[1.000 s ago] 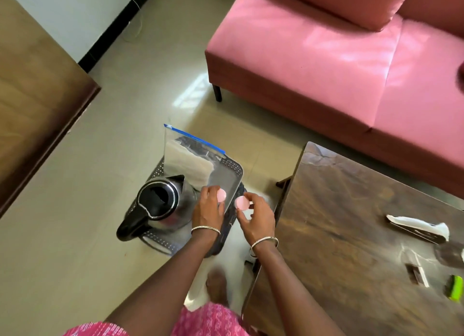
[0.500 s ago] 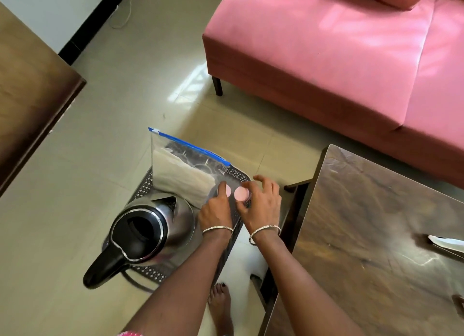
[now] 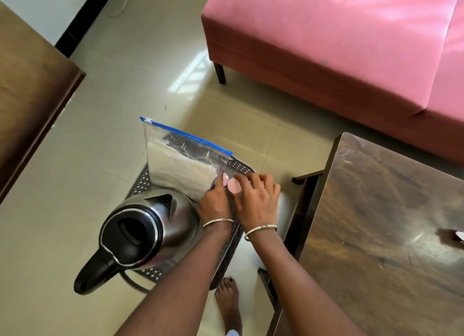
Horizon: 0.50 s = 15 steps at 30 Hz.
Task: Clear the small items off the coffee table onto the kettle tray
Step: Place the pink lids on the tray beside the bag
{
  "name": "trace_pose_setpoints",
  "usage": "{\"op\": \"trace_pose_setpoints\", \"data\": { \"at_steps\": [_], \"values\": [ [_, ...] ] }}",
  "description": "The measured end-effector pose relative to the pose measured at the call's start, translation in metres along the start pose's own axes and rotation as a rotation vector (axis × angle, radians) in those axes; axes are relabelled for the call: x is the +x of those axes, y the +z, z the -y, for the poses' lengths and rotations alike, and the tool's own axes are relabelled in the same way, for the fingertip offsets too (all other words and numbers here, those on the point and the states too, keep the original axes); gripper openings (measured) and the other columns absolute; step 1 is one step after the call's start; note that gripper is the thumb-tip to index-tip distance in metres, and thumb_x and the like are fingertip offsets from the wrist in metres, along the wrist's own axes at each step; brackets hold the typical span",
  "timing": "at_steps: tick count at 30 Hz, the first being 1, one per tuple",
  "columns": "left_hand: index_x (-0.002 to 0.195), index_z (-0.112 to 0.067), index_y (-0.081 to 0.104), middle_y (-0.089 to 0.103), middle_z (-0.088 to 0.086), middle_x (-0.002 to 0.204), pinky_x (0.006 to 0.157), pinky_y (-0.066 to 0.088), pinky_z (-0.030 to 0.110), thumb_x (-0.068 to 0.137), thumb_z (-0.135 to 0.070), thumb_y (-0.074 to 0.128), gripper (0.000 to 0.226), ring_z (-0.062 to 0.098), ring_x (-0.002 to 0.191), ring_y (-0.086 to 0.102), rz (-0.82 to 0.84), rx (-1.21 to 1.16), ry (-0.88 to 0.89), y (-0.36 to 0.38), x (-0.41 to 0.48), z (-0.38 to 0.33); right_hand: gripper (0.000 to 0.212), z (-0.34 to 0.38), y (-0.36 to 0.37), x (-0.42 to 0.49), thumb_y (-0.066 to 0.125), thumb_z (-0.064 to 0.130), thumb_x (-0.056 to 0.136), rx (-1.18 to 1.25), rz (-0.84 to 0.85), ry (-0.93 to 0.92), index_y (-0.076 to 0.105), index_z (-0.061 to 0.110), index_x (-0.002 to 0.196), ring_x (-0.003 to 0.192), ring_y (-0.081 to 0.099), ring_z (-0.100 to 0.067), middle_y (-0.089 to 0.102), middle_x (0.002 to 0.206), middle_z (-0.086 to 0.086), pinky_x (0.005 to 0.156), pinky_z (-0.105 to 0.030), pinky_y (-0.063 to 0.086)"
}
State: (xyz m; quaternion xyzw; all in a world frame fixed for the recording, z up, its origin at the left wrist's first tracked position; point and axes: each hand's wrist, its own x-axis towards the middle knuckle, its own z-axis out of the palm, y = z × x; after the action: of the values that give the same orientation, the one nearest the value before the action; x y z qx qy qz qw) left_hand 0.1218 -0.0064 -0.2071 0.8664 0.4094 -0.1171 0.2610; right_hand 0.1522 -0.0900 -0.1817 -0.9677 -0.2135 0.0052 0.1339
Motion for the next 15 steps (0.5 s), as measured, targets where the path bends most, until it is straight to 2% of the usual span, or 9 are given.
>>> {"op": "trace_pose_setpoints", "data": {
  "at_steps": [4,6,8,11,15],
  "values": [
    [0.146,-0.034,0.033,0.069,0.021,0.106,0.072,0.05,0.043,0.102,-0.036,0.033,0.044,0.04,0.091,0.067,0.024,-0.001,-0.011,-0.007,-0.006,-0.001,0.001,0.013,-0.005,0.01,0.066,0.02,0.075,-0.102,0.077,0.003,0.067,0.02,0.075,0.086,0.059,-0.029,0.065,0.073,0.003,0.069,-0.038,0.041],
    [0.146,-0.034,0.034,0.07,0.022,0.1,0.072,0.05,0.043,0.102,-0.043,0.032,0.045,0.041,0.091,0.067,0.008,-0.003,-0.022,-0.012,-0.009,0.0,0.015,0.016,-0.008,0.017,0.051,0.018,0.077,-0.117,0.144,-0.007,0.065,0.016,0.073,0.087,0.059,-0.031,0.066,0.071,-0.002,0.069,-0.04,0.043],
    [0.144,-0.033,0.038,0.071,0.022,0.096,0.07,0.05,0.042,0.1,-0.048,0.031,0.046,0.04,0.09,0.068,-0.031,0.015,-0.005,-0.015,-0.012,0.003,0.021,0.016,-0.008,0.021,0.043,0.016,0.079,-0.127,0.205,-0.024,0.065,0.014,0.08,0.094,0.057,-0.032,0.069,0.076,-0.005,0.073,-0.041,0.042],
    [0.144,-0.035,0.038,0.071,0.021,0.092,0.069,0.051,0.042,0.101,-0.047,0.03,0.046,0.039,0.087,0.069,-0.032,0.059,0.033,-0.015,-0.018,0.005,0.018,0.014,-0.007,0.023,0.046,0.013,0.082,-0.184,0.252,-0.035,0.064,0.015,0.085,0.102,0.056,-0.032,0.07,0.081,-0.006,0.076,-0.04,0.041],
    [0.146,-0.037,0.033,0.071,0.02,0.091,0.067,0.051,0.041,0.101,-0.044,0.031,0.046,0.039,0.085,0.069,-0.03,0.077,-0.003,-0.012,-0.024,0.007,0.007,0.017,-0.007,0.022,0.059,0.015,0.078,-0.251,0.252,-0.029,0.065,0.018,0.08,0.1,0.06,-0.03,0.069,0.075,-0.002,0.073,-0.037,0.043]
  ]
}}
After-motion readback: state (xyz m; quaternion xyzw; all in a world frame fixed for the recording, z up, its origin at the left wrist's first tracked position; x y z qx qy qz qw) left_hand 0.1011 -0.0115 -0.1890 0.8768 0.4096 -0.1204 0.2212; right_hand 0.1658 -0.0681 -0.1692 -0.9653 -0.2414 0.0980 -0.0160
